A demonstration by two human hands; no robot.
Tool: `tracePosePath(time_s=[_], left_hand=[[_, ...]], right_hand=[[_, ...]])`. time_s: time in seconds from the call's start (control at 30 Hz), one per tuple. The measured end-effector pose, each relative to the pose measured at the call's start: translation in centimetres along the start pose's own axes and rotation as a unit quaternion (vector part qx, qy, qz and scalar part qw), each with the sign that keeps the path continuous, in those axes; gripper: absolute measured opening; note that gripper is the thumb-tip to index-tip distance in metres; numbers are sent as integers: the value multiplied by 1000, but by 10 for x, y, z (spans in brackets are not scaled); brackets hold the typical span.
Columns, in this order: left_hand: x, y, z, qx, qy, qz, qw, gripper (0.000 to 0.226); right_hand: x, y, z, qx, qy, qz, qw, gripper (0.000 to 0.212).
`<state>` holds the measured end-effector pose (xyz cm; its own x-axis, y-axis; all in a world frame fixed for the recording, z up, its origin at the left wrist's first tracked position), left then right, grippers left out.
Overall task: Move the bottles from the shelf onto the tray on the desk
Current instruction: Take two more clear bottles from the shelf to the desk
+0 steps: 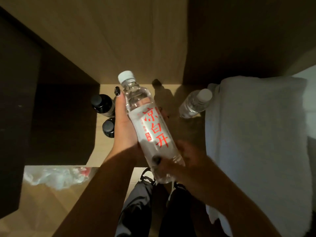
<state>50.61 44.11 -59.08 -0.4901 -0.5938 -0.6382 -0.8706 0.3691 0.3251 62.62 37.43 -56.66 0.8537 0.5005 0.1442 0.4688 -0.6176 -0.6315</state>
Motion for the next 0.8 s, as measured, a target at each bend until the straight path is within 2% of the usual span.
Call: tracePosePath(time_s=[0.03, 0.1, 0.13, 0.2, 0.23, 0.3, 0.4, 0.47, 0.57, 0.6, 0.63, 0.73, 0.8], left_hand=[[2, 2, 1, -2, 9, -2, 1000, 51], [4, 4, 2, -6, 14, 8, 1000, 51], [5, 5, 1, -11, 20, 11, 1000, 51], [7, 5, 1, -6, 36, 10, 999, 50], [8, 5, 2, 3, 41, 7, 999, 51], [10, 5, 3, 16, 50, 0, 999, 54], [13, 7, 5, 9, 59, -11, 998, 53], [13, 6, 7, 10, 57, -21, 998, 50], [15, 5, 10, 2, 61, -28, 998, 46], [16, 5, 11, 2, 64, -30, 998, 45], [17, 5, 13, 4, 60, -33, 998, 45], [17, 6, 14, 34, 49, -23, 998, 43], [19, 8, 14, 39, 57, 6, 998, 30]], right_hand=[[14, -4, -3, 1, 53, -25, 998, 37], [46, -13, -7, 9, 217, -42, 975, 13], [61, -16, -7, 8, 297, -52, 953, 15], [80, -16, 5, -6, 412, -95, 906, 44], [85, -14, 15, -11, 440, -108, 891, 61], [90, -12, 39, 8, 465, -112, 878, 81], [93, -9, 75, 32, 468, -94, 878, 89], [93, -5, 91, 42, 478, -49, 876, 81], [91, 7, 105, 55, 530, 24, 846, 47], [90, 11, 111, 57, 535, 38, 842, 42], [88, 14, 117, 63, 531, 54, 843, 44], [86, 18, 130, 57, 503, 91, 858, 73], [87, 17, 130, 48, 495, 73, 865, 65]])
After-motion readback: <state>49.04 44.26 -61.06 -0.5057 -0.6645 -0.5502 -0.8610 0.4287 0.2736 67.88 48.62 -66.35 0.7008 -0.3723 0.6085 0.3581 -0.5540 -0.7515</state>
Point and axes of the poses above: each hand's wrist, its own z-axis towards the middle knuckle, its own x-axis out of the back of the hand, y = z × x, the point moved 5 cm from there along z, towards the middle knuckle, and after that the axes turned 15 degrees about -z, right-handed, at the moved point
